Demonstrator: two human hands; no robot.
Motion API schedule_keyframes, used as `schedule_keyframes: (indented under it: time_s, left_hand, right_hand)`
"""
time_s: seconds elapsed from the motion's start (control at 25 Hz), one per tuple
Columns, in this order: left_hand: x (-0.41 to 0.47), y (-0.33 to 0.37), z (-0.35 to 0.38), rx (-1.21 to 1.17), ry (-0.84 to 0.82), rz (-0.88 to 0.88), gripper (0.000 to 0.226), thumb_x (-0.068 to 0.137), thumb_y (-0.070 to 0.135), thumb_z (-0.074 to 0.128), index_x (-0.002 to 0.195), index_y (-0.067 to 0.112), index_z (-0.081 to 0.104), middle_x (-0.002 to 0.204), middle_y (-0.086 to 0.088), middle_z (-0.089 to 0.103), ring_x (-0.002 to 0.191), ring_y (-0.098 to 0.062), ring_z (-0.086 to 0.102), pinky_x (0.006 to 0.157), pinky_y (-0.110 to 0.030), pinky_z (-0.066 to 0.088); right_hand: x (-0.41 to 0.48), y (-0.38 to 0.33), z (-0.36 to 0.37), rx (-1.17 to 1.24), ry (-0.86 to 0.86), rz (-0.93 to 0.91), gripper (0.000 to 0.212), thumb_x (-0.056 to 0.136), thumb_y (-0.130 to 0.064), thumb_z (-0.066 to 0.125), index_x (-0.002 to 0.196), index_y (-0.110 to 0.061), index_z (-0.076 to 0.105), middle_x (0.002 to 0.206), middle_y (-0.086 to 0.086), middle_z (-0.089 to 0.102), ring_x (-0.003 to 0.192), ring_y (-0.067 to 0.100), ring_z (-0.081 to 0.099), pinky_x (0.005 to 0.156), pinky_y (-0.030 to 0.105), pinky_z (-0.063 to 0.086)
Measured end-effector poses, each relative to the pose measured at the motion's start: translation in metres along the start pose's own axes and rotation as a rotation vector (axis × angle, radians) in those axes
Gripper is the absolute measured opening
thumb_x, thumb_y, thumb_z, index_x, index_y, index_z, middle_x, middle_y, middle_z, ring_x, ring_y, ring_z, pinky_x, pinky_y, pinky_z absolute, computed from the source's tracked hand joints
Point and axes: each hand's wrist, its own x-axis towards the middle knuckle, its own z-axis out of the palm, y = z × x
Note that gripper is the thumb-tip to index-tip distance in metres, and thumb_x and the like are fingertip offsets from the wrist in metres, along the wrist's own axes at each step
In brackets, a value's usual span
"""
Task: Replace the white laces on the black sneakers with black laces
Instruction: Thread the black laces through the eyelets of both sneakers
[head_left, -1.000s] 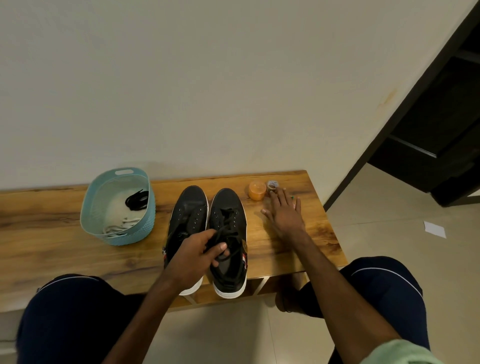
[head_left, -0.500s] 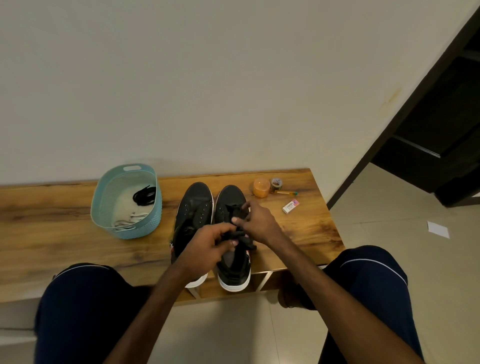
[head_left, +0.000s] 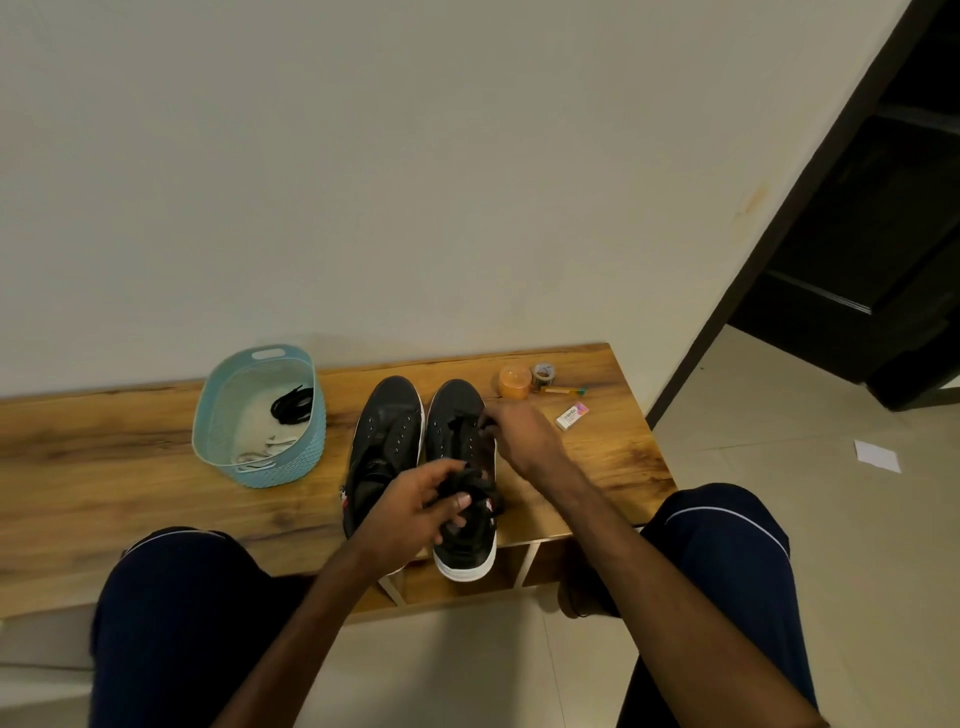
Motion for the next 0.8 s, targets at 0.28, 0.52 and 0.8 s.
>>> schedule_keyframes:
  time_s: [0.28, 0.52, 0.8]
  left_hand:
    - [0.023, 0.021, -0.004, 0.3, 0.381, 0.002, 0.019, 0.102, 0.032, 0.047, 0.109, 0.021, 0.061, 0.083, -0.001, 0.072, 0.07, -0.01, 0.07, 0.054, -0.027, 0.057]
    - [0.06, 0.054, 0.02, 0.632, 0.095, 0.051, 0.05, 0.098, 0.01, 0.054, 0.14, 0.028, 0.036, 0.105, 0.003, 0.065, 0.09, -0.008, 0.065, 0.074, -0.022, 0.055]
    - [0.074, 0.047, 0.036, 0.685, 0.304, 0.033, 0.019, 0.102, 0.018, 0.048, 0.116, 0.029, 0.053, 0.101, 0.007, 0.069, 0.078, -0.004, 0.065, 0.063, -0.023, 0.054]
  right_hand:
    - [-0.028, 0.038, -0.092, 0.444, 0.492, 0.08, 0.016, 0.098, -0.021, 0.06, 0.1, -0.015, 0.075, 0.067, -0.009, 0.07, 0.061, 0.001, 0.065, 0.063, 0.023, 0.052]
    - [-0.029, 0.043, -0.105, 0.857, 0.466, 0.066, 0.029, 0.098, 0.003, 0.05, 0.112, -0.008, 0.073, 0.102, 0.006, 0.075, 0.096, 0.017, 0.072, 0.088, 0.037, 0.059]
    - [-0.027, 0.041, -0.106, 1.271, 0.393, 0.073, 0.025, 0.101, -0.014, 0.053, 0.103, 0.001, 0.073, 0.091, 0.016, 0.075, 0.08, 0.027, 0.071, 0.077, 0.042, 0.06]
